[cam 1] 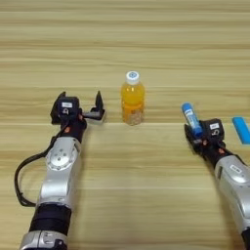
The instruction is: Move the objects on the table
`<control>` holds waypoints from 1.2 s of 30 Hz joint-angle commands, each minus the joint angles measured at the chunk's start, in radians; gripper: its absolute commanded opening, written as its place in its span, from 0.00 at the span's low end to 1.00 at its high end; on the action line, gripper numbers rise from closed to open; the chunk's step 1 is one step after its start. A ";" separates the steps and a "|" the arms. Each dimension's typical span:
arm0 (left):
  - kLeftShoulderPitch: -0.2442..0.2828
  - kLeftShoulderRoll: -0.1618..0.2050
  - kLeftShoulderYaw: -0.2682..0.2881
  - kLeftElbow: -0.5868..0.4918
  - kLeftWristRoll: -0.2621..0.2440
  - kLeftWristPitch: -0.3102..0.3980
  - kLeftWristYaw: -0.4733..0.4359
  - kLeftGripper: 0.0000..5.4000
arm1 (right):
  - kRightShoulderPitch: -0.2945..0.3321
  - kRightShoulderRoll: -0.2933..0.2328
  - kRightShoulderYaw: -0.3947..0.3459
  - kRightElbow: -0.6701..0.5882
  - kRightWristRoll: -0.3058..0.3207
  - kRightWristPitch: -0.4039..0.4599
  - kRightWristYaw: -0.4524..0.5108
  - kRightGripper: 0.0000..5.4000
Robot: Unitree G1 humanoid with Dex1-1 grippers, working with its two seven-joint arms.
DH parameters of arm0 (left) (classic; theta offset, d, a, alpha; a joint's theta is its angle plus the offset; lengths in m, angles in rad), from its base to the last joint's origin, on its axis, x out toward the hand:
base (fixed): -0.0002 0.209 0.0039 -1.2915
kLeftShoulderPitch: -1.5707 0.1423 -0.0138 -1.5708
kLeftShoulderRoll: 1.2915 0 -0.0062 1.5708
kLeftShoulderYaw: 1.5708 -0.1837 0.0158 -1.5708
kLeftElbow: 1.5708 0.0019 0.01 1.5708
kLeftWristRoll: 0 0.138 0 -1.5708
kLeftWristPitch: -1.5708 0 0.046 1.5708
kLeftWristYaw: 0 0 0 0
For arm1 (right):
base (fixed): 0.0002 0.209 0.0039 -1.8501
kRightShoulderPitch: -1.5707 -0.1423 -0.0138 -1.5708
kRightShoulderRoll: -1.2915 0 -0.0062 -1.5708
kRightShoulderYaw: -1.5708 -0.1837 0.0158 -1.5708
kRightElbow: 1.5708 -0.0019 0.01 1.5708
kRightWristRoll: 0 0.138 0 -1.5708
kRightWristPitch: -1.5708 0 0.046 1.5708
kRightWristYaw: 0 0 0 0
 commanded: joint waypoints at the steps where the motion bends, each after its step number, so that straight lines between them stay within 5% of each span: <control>1: 0.002 -0.004 -0.003 -0.009 0.010 0.007 0.006 1.00 | 0.021 -0.008 0.004 -0.011 -0.005 0.022 0.005 0.35; 6: 0.006 -0.004 0.000 -0.019 0.010 0.009 0.006 1.00 | 0.037 -0.018 0.001 -0.048 0.002 0.034 0.014 0.26; 26: 0.022 0.004 0.004 -0.039 0.009 0.014 0.002 1.00 | 0.157 -0.094 0.013 -0.272 0.053 0.144 0.130 0.26; 36: 0.020 0.004 0.004 -0.037 0.010 0.013 0.004 1.00 | 0.217 -0.028 0.109 -0.367 0.067 0.220 0.114 0.26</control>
